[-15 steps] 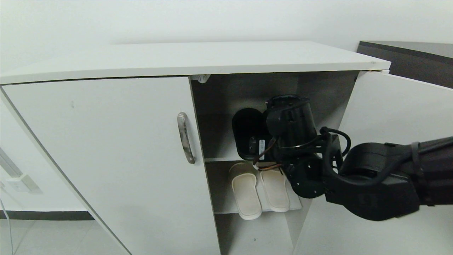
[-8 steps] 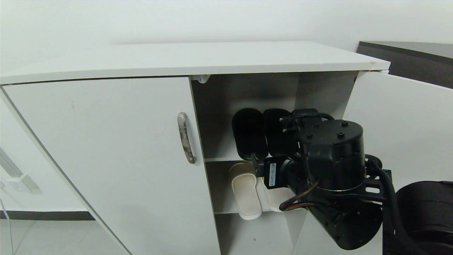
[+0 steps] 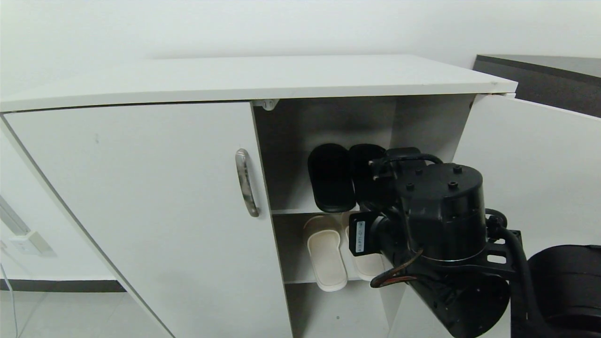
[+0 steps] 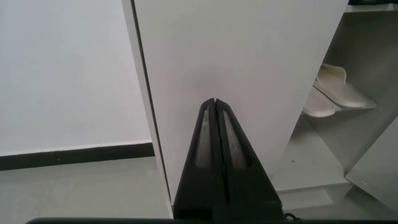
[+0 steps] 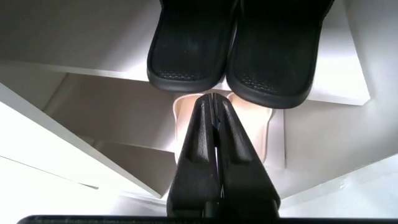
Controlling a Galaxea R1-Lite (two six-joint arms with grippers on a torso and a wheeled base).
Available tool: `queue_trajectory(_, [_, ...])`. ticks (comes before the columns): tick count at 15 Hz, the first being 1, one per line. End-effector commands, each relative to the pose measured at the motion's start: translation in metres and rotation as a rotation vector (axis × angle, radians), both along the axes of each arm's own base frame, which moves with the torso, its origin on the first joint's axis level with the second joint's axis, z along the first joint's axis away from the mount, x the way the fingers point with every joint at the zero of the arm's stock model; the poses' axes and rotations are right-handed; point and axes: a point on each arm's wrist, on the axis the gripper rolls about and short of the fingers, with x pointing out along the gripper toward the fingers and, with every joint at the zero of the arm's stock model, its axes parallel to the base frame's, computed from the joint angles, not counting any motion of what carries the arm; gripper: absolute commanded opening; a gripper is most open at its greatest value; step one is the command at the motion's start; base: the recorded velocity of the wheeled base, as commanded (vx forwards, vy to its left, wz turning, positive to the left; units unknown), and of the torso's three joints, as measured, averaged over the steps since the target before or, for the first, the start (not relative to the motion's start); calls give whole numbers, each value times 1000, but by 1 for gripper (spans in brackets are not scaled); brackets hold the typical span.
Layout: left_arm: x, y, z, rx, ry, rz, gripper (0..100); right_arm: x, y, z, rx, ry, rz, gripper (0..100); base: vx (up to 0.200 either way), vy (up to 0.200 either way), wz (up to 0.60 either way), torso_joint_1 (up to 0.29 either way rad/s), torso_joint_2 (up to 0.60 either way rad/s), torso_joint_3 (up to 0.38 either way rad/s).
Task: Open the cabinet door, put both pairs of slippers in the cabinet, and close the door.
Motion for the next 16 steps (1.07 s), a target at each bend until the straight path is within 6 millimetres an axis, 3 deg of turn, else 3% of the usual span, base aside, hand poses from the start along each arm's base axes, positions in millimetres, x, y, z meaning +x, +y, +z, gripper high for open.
queue_trajectory(1, [0,0,0,-1,1,-1,0,1,2,-3,-9,5,0,0,-200,0,0,-2,-7,7])
queue_trajectory(16, [0,0,0,-1,1,-1,0,4,-1,-12,-30,29,17,0,-200,0,0,2,2,3])
